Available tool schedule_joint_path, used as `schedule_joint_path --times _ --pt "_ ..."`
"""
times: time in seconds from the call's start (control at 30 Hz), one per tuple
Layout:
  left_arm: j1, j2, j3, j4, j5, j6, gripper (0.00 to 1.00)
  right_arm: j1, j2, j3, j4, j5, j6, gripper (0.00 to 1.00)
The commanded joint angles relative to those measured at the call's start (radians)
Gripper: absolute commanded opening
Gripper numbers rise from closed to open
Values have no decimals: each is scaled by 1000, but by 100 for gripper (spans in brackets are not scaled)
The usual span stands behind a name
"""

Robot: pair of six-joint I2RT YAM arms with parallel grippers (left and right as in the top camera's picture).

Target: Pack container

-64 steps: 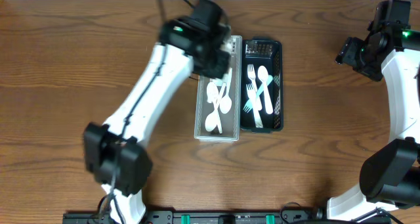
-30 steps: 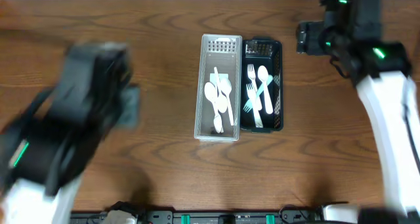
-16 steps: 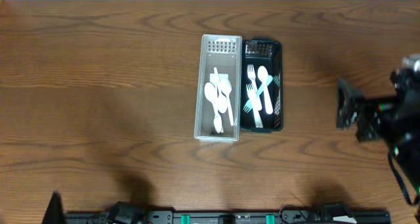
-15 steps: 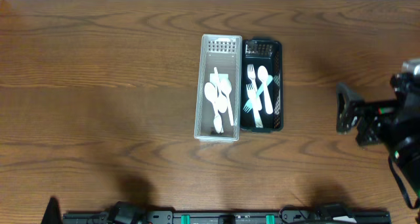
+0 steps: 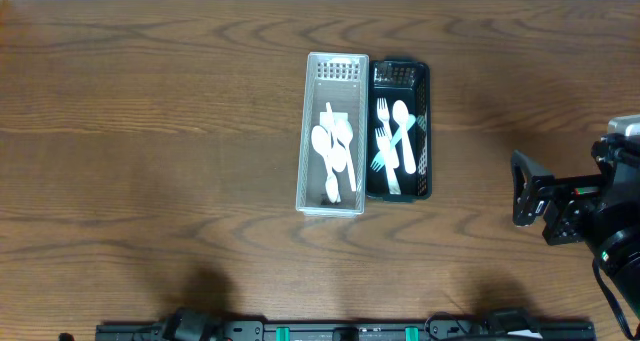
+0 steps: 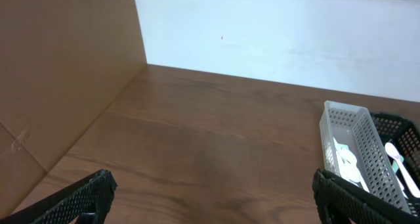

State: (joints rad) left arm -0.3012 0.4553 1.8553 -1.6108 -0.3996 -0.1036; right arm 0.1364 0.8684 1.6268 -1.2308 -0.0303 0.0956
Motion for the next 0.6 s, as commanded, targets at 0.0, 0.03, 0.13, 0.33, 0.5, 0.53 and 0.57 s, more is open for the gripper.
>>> schedule_joint_path --times 0.0,0.03,0.13,0.33,0.5,0.53,0.57 --pt "3 1 -5 -78 -13 4 98 9 -2 -6 0 3 12 99" --pt "3 1 -6 -78 -13 4 98 9 -2 -6 0 3 12 99" --pt "3 1 -5 -78 -13 4 99 9 -2 -6 0 3 12 99" --pt "-6 1 -6 -78 -13 4 98 9 -2 -6 0 3 12 99" --pt "-6 1 -6 -78 -13 4 98 9 -2 -6 0 3 12 99" --pt "-6 1 -6 -78 -13 5 98 9 -2 -6 0 3 12 99" --pt "-6 1 -6 -78 -14 6 98 9 -2 -6 0 3 12 99"
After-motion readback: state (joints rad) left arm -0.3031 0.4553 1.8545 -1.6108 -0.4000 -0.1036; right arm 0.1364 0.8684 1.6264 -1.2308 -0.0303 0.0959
